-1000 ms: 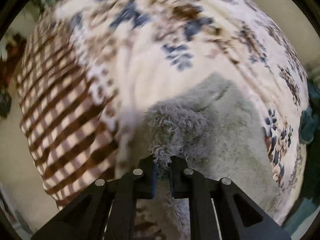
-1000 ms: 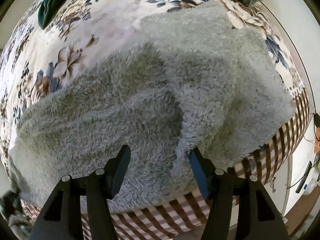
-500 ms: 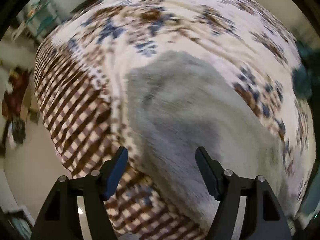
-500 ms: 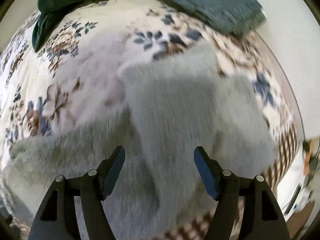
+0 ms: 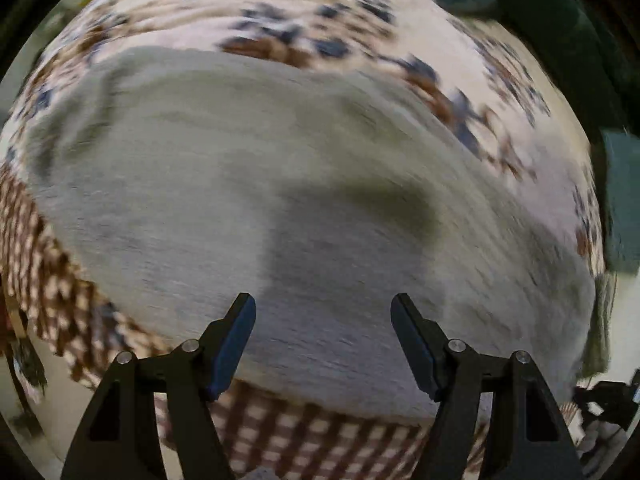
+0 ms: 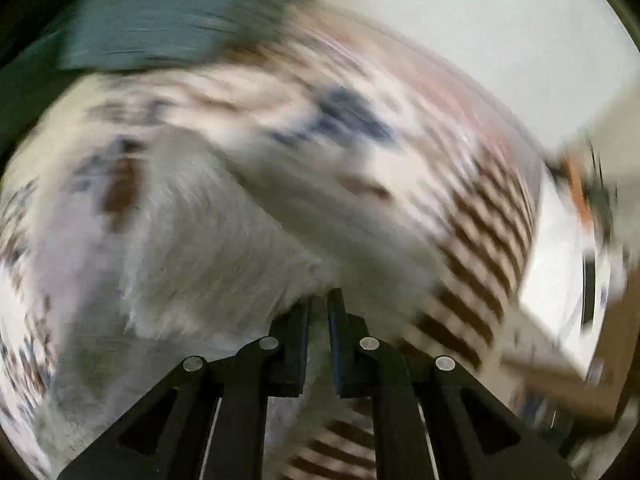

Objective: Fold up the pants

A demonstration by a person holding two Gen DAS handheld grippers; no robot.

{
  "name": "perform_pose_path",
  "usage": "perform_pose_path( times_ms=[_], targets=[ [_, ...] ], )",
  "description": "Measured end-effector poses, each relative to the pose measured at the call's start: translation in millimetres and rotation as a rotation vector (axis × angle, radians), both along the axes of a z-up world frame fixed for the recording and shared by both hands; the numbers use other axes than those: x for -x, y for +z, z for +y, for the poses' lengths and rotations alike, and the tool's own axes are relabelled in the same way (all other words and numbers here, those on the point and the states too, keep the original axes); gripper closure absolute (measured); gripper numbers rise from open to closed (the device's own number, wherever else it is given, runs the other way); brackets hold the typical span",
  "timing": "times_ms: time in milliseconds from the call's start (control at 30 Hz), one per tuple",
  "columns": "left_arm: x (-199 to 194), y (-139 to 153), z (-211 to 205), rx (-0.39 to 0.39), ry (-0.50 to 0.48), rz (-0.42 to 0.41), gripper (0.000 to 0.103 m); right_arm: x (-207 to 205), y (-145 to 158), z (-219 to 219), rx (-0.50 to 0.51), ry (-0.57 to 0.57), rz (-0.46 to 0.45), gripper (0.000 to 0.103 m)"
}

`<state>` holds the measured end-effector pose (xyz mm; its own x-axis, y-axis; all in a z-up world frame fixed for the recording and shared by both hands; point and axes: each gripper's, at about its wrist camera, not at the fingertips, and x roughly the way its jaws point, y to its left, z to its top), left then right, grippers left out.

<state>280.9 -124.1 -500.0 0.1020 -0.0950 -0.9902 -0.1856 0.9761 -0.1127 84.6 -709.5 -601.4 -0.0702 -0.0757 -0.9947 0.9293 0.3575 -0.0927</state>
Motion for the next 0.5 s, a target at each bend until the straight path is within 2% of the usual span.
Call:
perform_pose_path(
  times_ms=[67, 100, 133, 200, 367, 433, 500],
  targets=[
    [2.9, -4.1, -19.0, -0.006, -0.046, 0.009, 0.035, 32.9, -12.0, -11.9, -0.098, -0.093, -0.059, 0.092],
    [4.0, -5.6, -25.7, -0.010, -0.068, 0.011, 0.035, 40.4, -11.0, -13.3, -0.103, -0.108, -0.083, 0.087],
    [5.1, -7.7, -33.8, -0.016, -0.095, 0.014, 0.035, 46.3, -8.0, -14.0, -0.096, -0.116, -0.109, 0.075],
    [6.4, -10.4, -41.6, -0.024, -0.123, 0.019, 0.035, 54.9, 2.5, -12.5, -0.070, -0.122, -0.192, 0.066],
    [7.0, -21.8, -42.6, -0.057, -0.140, 0.049, 0.035, 44.4, 0.0, -7.1, -0.106, -0.107, -0.325, 0.065],
    [6.0, -26.5, -40.5, -0.074, -0.136, 0.056, 0.035, 32.5, -11.4, -6.4, -0.129, -0.096, -0.356, 0.064],
    [5.4, -31.9, -36.8, -0.087, -0.131, 0.065, 0.035, 20.6, -34.3, -6.9, -0.166, -0.090, -0.340, 0.063]
  ],
)
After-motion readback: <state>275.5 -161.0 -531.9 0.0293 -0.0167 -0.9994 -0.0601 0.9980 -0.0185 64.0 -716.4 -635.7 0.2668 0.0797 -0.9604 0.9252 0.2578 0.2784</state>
